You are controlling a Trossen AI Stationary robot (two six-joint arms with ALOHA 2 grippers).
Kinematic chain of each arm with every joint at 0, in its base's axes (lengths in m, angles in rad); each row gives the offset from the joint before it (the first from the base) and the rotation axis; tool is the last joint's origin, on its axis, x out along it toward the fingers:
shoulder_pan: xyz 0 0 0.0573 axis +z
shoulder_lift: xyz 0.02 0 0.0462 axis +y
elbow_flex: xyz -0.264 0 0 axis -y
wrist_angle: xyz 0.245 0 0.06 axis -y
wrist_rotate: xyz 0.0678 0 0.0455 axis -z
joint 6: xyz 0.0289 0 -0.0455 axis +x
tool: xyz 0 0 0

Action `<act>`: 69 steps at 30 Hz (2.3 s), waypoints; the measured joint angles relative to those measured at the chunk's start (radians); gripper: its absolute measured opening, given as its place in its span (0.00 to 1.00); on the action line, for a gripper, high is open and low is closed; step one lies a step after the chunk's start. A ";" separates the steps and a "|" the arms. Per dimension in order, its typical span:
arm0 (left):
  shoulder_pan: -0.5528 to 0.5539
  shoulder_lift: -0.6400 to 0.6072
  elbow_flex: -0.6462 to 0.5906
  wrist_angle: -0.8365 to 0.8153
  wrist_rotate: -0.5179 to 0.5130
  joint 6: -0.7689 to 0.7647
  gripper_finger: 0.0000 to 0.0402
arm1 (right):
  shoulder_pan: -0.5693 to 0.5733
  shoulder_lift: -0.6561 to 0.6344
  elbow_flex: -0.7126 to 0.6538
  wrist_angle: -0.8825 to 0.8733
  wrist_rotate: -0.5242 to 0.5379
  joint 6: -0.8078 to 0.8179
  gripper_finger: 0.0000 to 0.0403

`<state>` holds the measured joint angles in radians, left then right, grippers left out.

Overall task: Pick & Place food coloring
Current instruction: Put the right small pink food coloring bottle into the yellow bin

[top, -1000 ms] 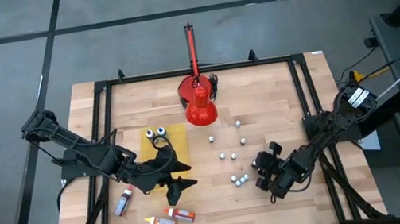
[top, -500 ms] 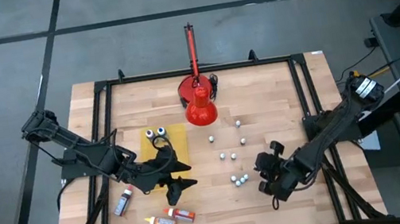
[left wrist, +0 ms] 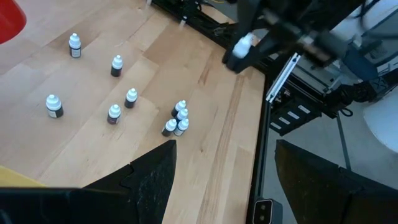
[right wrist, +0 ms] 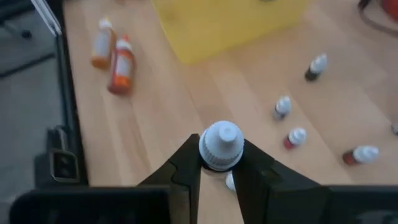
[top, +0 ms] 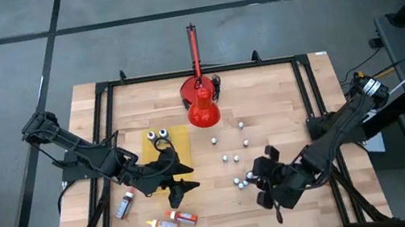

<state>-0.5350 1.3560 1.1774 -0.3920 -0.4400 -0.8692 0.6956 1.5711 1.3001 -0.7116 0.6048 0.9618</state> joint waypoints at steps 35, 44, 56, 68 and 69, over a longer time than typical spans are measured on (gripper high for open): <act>0.210 0.000 0.360 -0.385 0.406 0.437 0.65 | -0.242 0.239 0.576 -0.085 -0.167 -0.293 0.19; 0.211 0.007 0.361 -0.398 0.375 0.510 0.65 | -0.316 0.334 0.712 -0.073 -0.198 -0.386 0.19; 0.211 0.006 0.361 -0.408 0.326 0.543 0.65 | -0.362 0.389 0.758 -0.047 -0.246 -0.425 0.19; 0.238 0.006 0.361 -0.428 0.282 0.553 0.57 | -0.361 0.389 0.758 -0.044 -0.239 -0.423 0.19; 0.241 0.005 0.361 -0.430 0.282 0.553 0.56 | -0.361 0.389 0.758 -0.045 -0.239 -0.422 0.19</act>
<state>-0.2941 1.3614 1.5383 -0.8216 -0.1577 -0.3164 0.3343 1.9598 2.0579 -0.7567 0.3653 0.5398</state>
